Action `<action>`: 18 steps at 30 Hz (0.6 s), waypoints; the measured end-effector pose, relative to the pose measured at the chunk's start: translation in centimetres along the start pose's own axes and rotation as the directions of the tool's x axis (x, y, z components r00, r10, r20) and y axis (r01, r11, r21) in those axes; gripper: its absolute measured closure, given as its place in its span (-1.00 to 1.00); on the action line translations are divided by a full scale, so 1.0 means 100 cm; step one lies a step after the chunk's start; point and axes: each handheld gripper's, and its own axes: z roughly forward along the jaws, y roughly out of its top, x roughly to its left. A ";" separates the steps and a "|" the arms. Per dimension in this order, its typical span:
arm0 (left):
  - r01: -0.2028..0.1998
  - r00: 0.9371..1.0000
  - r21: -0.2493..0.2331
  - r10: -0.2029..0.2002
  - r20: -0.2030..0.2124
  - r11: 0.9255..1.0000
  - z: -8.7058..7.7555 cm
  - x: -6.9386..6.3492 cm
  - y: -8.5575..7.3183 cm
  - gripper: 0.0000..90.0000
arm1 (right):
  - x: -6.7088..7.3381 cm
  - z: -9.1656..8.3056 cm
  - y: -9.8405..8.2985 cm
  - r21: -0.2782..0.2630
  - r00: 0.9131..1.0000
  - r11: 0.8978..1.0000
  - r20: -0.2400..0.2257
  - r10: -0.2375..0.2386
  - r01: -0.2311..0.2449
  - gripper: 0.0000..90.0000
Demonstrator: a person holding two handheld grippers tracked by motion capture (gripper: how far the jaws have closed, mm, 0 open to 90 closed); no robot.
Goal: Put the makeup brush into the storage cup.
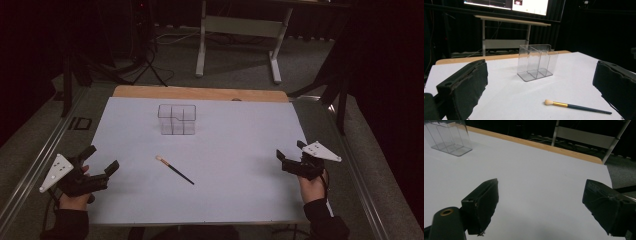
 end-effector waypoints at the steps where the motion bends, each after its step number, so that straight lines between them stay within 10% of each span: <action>1: -0.003 1.000 0.002 0.003 -0.002 1.000 0.000 0.000 0.000 -1.00 | 0.000 0.000 0.000 0.000 1.000 1.000 0.000 0.000 0.000 -0.71; 18: -0.004 0.999 0.074 0.002 0.035 0.997 0.003 -0.003 0.010 -1.00 | 0.004 0.000 0.002 -0.017 1.000 1.000 -0.008 0.007 -0.007 -0.71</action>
